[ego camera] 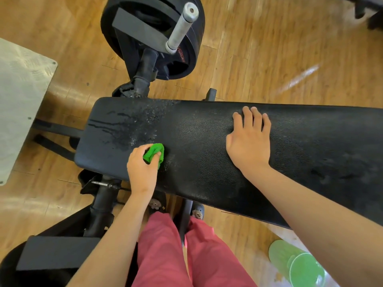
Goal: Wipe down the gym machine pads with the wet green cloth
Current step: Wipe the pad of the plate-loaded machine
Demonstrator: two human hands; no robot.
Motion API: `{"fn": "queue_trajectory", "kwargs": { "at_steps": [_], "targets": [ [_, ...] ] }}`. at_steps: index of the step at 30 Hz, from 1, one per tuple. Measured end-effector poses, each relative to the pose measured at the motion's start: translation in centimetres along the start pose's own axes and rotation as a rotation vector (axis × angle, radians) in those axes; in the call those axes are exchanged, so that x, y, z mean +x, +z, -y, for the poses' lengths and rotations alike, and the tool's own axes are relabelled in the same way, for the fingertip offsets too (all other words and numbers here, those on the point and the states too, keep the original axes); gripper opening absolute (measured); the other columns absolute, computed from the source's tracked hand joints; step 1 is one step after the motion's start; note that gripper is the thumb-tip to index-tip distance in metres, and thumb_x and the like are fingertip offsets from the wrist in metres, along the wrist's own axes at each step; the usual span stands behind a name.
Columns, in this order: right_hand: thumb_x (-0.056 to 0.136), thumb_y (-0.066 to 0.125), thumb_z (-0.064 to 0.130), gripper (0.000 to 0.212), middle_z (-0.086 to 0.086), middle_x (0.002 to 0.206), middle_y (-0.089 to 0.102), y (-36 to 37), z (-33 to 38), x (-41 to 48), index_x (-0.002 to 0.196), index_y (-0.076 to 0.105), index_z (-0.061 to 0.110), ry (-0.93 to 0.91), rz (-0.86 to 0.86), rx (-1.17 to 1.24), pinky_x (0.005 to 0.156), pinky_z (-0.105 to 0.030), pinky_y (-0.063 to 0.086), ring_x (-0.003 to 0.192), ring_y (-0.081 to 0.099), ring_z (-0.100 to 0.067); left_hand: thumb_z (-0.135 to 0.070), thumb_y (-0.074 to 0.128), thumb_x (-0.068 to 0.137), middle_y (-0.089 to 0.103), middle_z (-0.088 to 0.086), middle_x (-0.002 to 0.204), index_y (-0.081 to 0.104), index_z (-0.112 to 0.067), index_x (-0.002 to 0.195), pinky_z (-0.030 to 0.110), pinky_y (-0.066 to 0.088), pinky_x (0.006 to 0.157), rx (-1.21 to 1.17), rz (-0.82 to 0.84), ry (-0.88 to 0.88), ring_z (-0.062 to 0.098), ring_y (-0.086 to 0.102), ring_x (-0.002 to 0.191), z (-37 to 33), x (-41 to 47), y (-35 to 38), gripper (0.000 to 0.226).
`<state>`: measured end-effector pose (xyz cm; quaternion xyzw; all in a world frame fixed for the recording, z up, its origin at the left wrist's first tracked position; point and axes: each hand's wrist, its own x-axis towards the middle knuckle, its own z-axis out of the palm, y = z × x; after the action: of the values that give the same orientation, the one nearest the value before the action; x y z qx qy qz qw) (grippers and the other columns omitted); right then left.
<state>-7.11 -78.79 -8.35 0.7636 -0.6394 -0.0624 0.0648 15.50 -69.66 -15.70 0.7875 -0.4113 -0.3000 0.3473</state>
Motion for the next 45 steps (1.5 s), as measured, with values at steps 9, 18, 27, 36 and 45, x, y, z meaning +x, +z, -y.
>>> {"fn": "queue_trajectory", "kwargs": {
  "at_steps": [9, 18, 27, 36, 45],
  "targets": [
    [0.085, 0.054, 0.022, 0.049, -0.025, 0.14, 0.047, 0.2, -0.1, 0.0, 0.129, 0.052, 0.001, -0.007, -0.01, 0.009, 0.113, -0.057, 0.025, 0.136, 0.037, -0.042, -0.017, 0.077, 0.079, 0.059, 0.001, 0.084, 0.052, -0.022, 0.082, 0.034, 0.05, 0.07, -0.188, 0.11, -0.197, 0.02, 0.059, 0.08, 1.4, -2.2, -4.5, 0.026],
    [0.085, 0.057, 0.022, 0.049, -0.025, 0.141, 0.046, 0.3, 0.0, 0.1, 0.13, 0.052, 0.001, -0.009, -0.014, 0.01, 0.113, -0.057, 0.025, 0.136, 0.036, -0.042, -0.013, 0.076, 0.077, 0.065, -0.011, 0.093, 0.066, -0.028, 0.088, 0.014, 0.042, 0.073, 0.085, 0.443, -0.07, 0.004, 0.06, 0.09, 0.9, -2.1, -5.4, 0.022],
    [0.085, 0.057, 0.021, 0.049, -0.026, 0.141, 0.046, 0.4, 0.1, 0.1, 0.13, 0.052, 0.001, -0.005, -0.01, 0.009, 0.113, -0.057, 0.025, 0.136, 0.036, -0.043, -0.017, 0.077, 0.076, 0.067, -0.005, 0.087, 0.069, -0.023, 0.085, 0.03, 0.048, 0.077, 0.176, 0.432, 0.052, 0.012, 0.06, 0.085, -1.1, 1.4, -2.2, 0.013],
    [0.086, 0.053, 0.019, 0.046, -0.026, 0.14, 0.046, 0.4, 0.1, 0.1, 0.129, 0.052, 0.0, -0.007, -0.022, -0.002, 0.113, -0.057, 0.025, 0.135, 0.037, -0.043, -0.019, 0.072, 0.083, 0.066, -0.003, 0.1, 0.066, -0.022, 0.095, 0.027, 0.045, 0.08, 0.106, 0.21, 0.099, 0.012, 0.057, 0.092, -2.4, 3.7, 0.4, 0.014],
    [0.087, 0.048, 0.02, 0.046, -0.026, 0.14, 0.045, 0.3, 0.3, 0.0, 0.129, 0.05, 0.0, -0.002, 0.0, -0.005, 0.114, -0.057, 0.024, 0.136, 0.035, -0.043, -0.008, 0.075, 0.077, 0.065, -0.013, 0.087, 0.067, -0.022, 0.087, 0.005, 0.041, 0.074, 0.103, 0.275, 0.074, -0.002, 0.057, 0.085, 0.7, -2.3, -3.2, 0.018]
  ]
}}
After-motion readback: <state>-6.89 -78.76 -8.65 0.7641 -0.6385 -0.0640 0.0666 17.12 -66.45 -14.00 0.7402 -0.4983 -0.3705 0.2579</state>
